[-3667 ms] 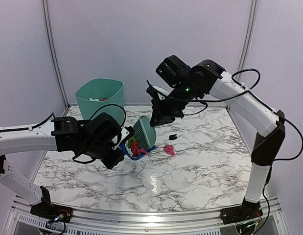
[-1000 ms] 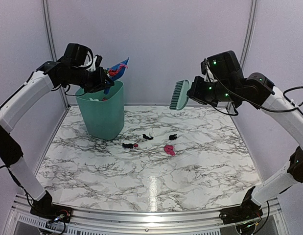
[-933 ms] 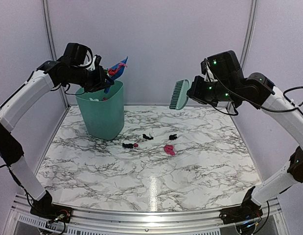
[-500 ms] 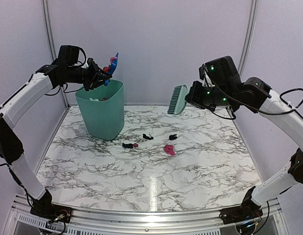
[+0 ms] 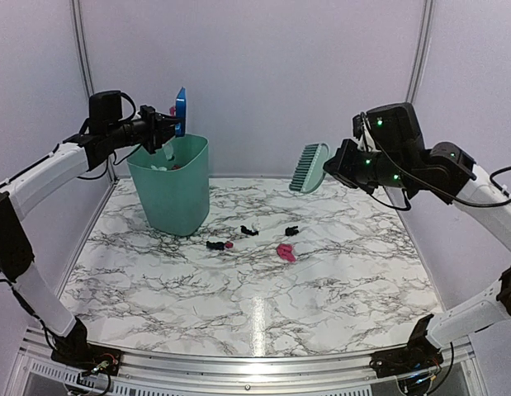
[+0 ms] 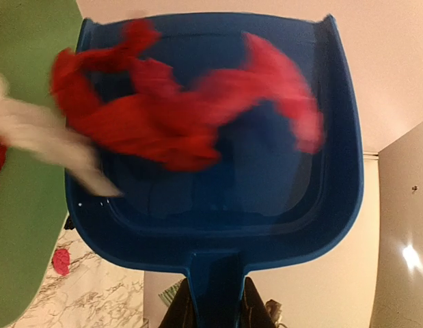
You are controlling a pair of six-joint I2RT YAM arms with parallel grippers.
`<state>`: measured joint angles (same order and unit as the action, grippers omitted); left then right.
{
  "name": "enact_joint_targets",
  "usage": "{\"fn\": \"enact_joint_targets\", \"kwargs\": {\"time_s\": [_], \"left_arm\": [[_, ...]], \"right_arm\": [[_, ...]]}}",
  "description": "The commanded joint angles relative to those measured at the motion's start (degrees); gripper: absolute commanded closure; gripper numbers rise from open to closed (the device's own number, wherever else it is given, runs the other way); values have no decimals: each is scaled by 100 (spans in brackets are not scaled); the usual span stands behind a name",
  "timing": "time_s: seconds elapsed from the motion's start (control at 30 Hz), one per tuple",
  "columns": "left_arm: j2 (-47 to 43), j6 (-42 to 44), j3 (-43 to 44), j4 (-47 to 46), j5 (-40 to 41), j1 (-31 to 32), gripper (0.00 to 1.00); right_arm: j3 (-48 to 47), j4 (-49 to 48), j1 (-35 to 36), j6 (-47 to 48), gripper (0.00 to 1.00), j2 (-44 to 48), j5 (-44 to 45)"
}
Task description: Sweep away the paper scraps from the table
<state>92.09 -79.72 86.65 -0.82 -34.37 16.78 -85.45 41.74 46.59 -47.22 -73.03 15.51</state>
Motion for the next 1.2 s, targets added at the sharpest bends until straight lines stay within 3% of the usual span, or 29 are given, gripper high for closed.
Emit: {"fn": "enact_joint_targets", "kwargs": {"time_s": [0.0, 0.27, 0.67, 0.83, 1.0, 1.17], "left_arm": [[-118, -889, 138, -1146, -269, -52, 100], [-148, -1426, 237, -1438, -340, -54, 100], [-444, -767, 165, -1068, -395, -69, 100], [-569, 1391, 1075, 1558, 19, -43, 100], [-988, 3003, 971, 2891, 595, 30, 100], [-1512, 4534, 871, 3988, 1723, 480, 100]], "right_arm": [[95, -223, -52, -271, 100, 253, 213], [204, -226, -58, -367, 100, 349, 214], [157, -512, -53, -394, 100, 189, 114], [-41, -647, -53, -332, 100, -212, -42], [-522, -690, -53, -288, 100, -914, -395], [-1051, -811, -56, -291, 100, -1686, -812]]}}
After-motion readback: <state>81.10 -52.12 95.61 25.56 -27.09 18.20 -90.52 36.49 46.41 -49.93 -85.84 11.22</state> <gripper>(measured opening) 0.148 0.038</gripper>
